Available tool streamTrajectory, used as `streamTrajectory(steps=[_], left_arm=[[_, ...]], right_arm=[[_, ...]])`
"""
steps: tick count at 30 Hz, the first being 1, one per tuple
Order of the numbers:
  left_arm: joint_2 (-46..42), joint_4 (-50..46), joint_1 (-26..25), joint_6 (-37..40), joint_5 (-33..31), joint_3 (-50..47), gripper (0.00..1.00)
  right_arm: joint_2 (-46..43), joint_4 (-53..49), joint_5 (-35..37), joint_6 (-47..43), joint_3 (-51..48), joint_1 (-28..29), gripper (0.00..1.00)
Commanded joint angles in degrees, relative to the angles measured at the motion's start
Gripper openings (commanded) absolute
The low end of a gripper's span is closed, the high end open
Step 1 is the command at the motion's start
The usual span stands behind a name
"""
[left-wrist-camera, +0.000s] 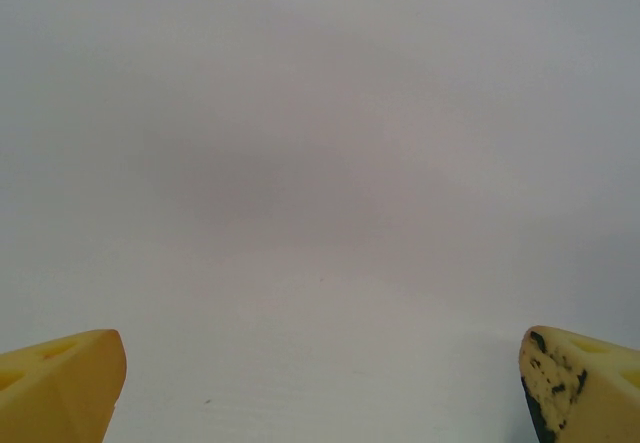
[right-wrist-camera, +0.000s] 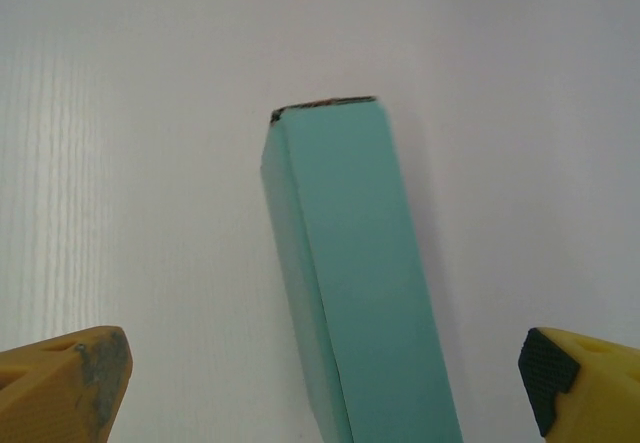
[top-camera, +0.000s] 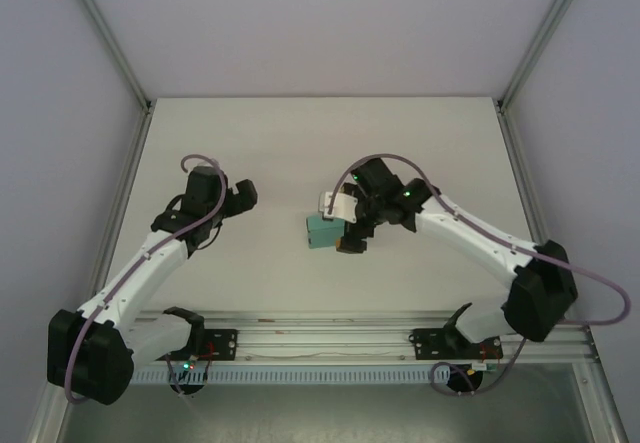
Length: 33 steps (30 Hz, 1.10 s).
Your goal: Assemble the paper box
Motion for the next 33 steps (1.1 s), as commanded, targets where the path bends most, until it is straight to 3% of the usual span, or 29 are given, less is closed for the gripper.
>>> streamTrajectory(steps=[1,6,8,15,23,29,33], left_arm=[[-1.43,-0.90,0.57,-0.96,-0.88,-0.86,1.00],[-1.99,-2.41,0.60,-0.75,-1.74,-0.75,1.00],[-2.44,-2.26,0.64,-0.71,-1.65,-1.20,1.00],[-3.42,-2.82,0.71,-0.50,-1.65,-2.12,1.00],[-3.93,-2.41,0.75,-0.67,-0.43,-2.52,1.00],[-4.75,-2.17,0.65,-0.99,0.46,-2.52,1.00],[-5.49,-1.19,0.74,-1.10,1.29,-3.07,1.00]], right_arm=[[4.54,-5.48,3.24,-9.74,3.21,0.59,1.00],[12.54,-7.44,9.04,-12.01,7.84,1.52,1.00],[15.43,-9.07,10.15,-12.02,9.80,2.04,0.96],[22.16,-8.88,15.31,-9.76,11.40,4.19,0.73],[22.63,-0.15,24.28,-5.35,8.73,4.91,0.43],[21.14,2.65,28.64,-3.72,8.56,5.04,0.40],[19.58,11.80,34.92,-3.79,5.60,4.97,0.41]])
